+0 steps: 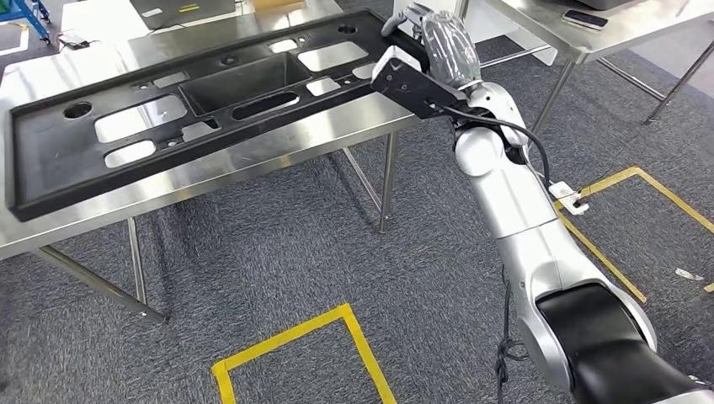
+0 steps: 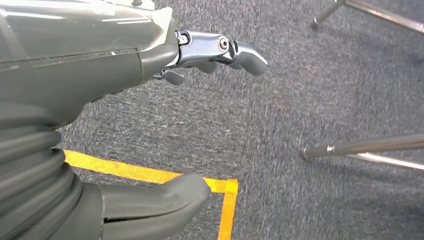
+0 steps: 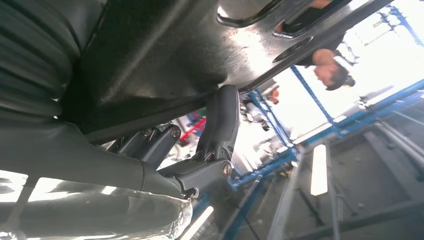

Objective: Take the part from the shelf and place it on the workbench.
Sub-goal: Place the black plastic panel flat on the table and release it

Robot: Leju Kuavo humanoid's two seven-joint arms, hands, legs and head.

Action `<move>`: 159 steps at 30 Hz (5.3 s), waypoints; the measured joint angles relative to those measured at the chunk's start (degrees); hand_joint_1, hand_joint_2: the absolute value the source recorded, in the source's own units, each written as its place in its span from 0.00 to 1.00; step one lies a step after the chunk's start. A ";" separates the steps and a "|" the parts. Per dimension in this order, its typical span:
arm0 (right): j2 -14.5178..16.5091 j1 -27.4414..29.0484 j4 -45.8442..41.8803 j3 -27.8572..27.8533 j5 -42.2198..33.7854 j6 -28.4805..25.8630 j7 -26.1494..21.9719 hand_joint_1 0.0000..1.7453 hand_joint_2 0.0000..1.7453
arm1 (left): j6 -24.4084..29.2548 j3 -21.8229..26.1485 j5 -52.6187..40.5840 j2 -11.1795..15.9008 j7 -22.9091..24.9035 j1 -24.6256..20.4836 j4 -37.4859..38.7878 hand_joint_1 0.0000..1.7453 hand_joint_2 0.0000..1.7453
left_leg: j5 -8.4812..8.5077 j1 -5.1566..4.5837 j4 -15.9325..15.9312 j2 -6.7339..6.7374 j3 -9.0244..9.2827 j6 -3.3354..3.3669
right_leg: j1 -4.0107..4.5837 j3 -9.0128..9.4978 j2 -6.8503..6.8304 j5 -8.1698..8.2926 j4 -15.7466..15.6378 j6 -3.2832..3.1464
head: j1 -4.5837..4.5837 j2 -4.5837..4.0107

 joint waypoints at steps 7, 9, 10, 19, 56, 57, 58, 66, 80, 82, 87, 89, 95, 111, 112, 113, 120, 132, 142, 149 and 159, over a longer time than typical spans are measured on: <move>0.29 -1.27 1.16 0.39 -0.31 0.05 -0.05 1.00 1.00 | 0.00 0.50 0.07 0.18 0.00 -0.09 0.22 0.00 1.00 | 1.95 0.60 -0.04 3.72 -0.24 -0.81 | 0.34 0.52 -3.30 -0.69 0.07 -0.09 | -0.05 0.00; 0.28 -2.07 1.54 0.41 -0.43 0.08 -0.13 1.00 1.00 | -0.01 0.66 0.07 0.24 0.00 -0.19 0.24 0.00 1.00 | 3.25 0.35 -4.74 4.88 2.28 -0.37 | 0.87 0.80 -4.07 -1.10 0.12 0.54 | 0.07 0.00; 0.29 -2.44 1.77 0.44 -0.53 0.09 -0.27 1.00 1.00 | -0.02 0.69 0.07 0.22 0.00 -0.20 0.25 0.00 1.00 | 3.12 0.14 -5.24 4.72 2.47 -0.04 | 1.22 0.92 -4.51 -1.27 0.09 0.85 | 0.16 0.00; -0.58 -3.08 4.11 0.45 -0.74 -0.76 -1.66 1.00 1.00 | -0.01 0.79 -0.10 -0.21 0.00 -0.56 0.29 0.00 1.00 | 3.63 0.04 -5.91 -0.72 2.96 2.62 | 0.83 -7.46 -0.14 -7.60 16.49 2.12 | 0.43 0.00; -1.69 -3.47 6.72 0.73 -2.78 -2.70 -5.14 1.00 1.00 | 0.17 0.76 -0.79 -0.18 0.00 -1.64 1.39 0.00 1.00 | 3.54 -0.59 -5.96 -2.07 3.01 1.23 | 0.97 -0.84 1.44 0.07 0.37 1.07 | 0.31 0.00; -1.69 -3.63 6.83 0.74 -2.78 -2.69 -5.14 1.00 1.00 | 0.17 0.76 -0.79 -0.16 0.00 -1.64 1.45 0.00 1.00 | 3.54 -0.59 -5.96 -2.07 3.01 1.23 | 0.96 -0.84 1.44 0.07 0.37 1.07 | 0.31 0.00; -1.69 -3.75 6.92 0.74 -2.79 -2.69 -5.14 1.00 1.00 | 0.17 0.75 -0.79 -0.15 0.00 -1.64 1.49 0.00 1.00 | 3.54 -0.59 -5.96 -2.07 3.01 1.23 | 0.96 -0.84 1.44 0.07 0.37 1.07 | 0.31 0.00; -1.74 -3.97 7.49 0.84 -2.83 -2.54 -5.14 1.00 1.00 | 0.13 0.75 -0.79 -0.14 0.00 -1.64 1.90 0.00 1.00 | 3.53 -0.59 -5.96 -2.07 3.01 1.23 | 0.95 -0.86 1.44 0.07 0.37 1.07 | 0.31 0.00; -2.03 -5.05 8.19 1.98 -2.32 -2.43 -4.28 1.00 1.00 | 0.02 0.74 -0.75 -0.20 0.00 -1.62 2.12 0.00 1.00 | 4.68 0.62 -8.82 -2.19 4.79 2.90 | 0.49 -6.53 0.78 -5.84 12.86 1.02 | 0.42 0.00; -2.10 -4.92 8.40 2.12 -2.31 -2.43 -4.15 1.00 1.00 | 0.02 0.74 -0.74 -0.25 0.00 -1.56 2.23 0.00 1.00 | 4.63 0.95 -8.68 -2.69 4.68 2.45 | -0.14 -7.12 0.77 -5.97 14.37 2.00 | 0.40 0.00; -2.28 -5.00 8.58 2.31 -2.35 -2.37 -3.93 1.00 1.00 | 0.02 0.74 -0.71 -0.05 0.00 -1.58 2.31 0.00 1.00 | 3.80 1.70 -6.66 -4.54 3.48 -0.17 | -1.35 0.52 2.54 -1.20 0.72 3.98 | 0.29 0.00; -2.21 -4.90 8.62 2.51 -2.34 -2.30 -3.74 1.00 1.00 | 0.02 0.74 -0.66 -0.02 0.00 -1.38 2.32 0.00 1.00 | 4.06 1.80 -6.59 -5.20 2.92 -0.77 | -1.11 0.14 1.98 -1.22 1.13 2.72 | 0.10 0.00; -1.88 -5.08 8.63 3.03 -2.37 -2.27 -3.48 1.00 1.00 | 0.01 0.73 -0.49 -0.01 0.00 -1.24 2.32 0.00 1.00 | -2.09 1.37 6.92 1.01 -3.42 -0.86 | -0.34 0.08 -0.66 -1.20 1.27 0.75 | -0.38 0.00; -2.32 -4.79 8.65 3.22 -2.58 -2.43 -3.43 1.00 1.00 | 0.00 0.71 -0.09 -0.22 0.00 -1.51 2.19 0.00 1.00 | 3.32 -0.48 -6.31 1.00 3.67 3.46 | 1.29 -6.82 -0.37 -7.79 15.85 0.40 | -0.16 0.00; -2.40 -4.65 8.67 3.22 -2.59 -2.43 -3.40 1.00 1.00 | 0.00 0.71 -0.09 -0.28 0.00 -1.47 2.20 0.00 1.00 | 3.32 -0.48 -6.28 0.47 3.67 3.44 | 1.22 -7.69 -0.29 -7.70 16.99 0.74 | -0.17 0.00; -2.45 -4.58 8.67 3.22 -2.59 -2.43 -3.37 1.00 1.00 | 0.00 0.72 -0.09 -0.33 0.00 -1.42 2.20 0.00 1.00 | 3.31 -0.46 -6.25 -0.04 3.69 3.42 | 1.14 -7.47 -0.24 -6.69 15.88 1.25 | -0.17 0.00; -2.42 -4.68 8.62 3.25 -2.69 -2.45 -3.62 1.00 1.00 | 0.08 0.72 -0.09 -0.35 0.00 -1.25 2.19 0.00 1.00 | 2.92 -0.78 -5.34 -1.78 3.13 2.83 | 0.65 -1.04 0.23 -0.10 0.90 1.35 | -0.28 0.00; -3.44 -4.36 8.08 2.81 -1.68 -4.98 -2.89 1.00 1.00 | -1.45 -0.39 -2.36 -0.28 0.00 -1.25 2.22 0.00 1.00 | 2.91 -0.63 -5.81 -1.02 3.53 2.08 | 0.97 -1.10 0.82 -0.07 0.93 1.21 | -0.28 0.00; -7.15 -3.57 5.73 0.43 -1.44 -6.40 -2.09 1.00 1.00 | -4.58 -3.13 -3.52 -0.09 0.00 -1.32 1.90 0.00 1.00 | 3.58 -0.40 -8.74 -0.63 5.83 3.76 | 0.81 -2.17 0.68 -1.38 3.51 1.38 | -0.18 -0.01; -9.25 -2.12 4.90 -0.17 -1.36 -6.46 -1.49 1.00 1.00 | -5.18 -4.26 -3.84 -0.31 0.00 -1.43 1.94 0.00 1.00 | 2.21 0.11 -7.91 -0.64 6.47 2.70 | -0.51 -5.54 0.50 -0.85 6.85 3.97 | -0.15 0.00; -9.92 -1.43 3.52 -0.50 -0.91 -6.66 -1.16 1.00 1.00 | -5.26 -4.66 -3.87 -0.04 0.00 -2.05 1.97 0.00 1.00 | -3.82 0.46 4.75 1.56 0.03 -0.10 | -0.29 -0.54 0.55 -0.16 0.65 0.05 | -0.62 0.00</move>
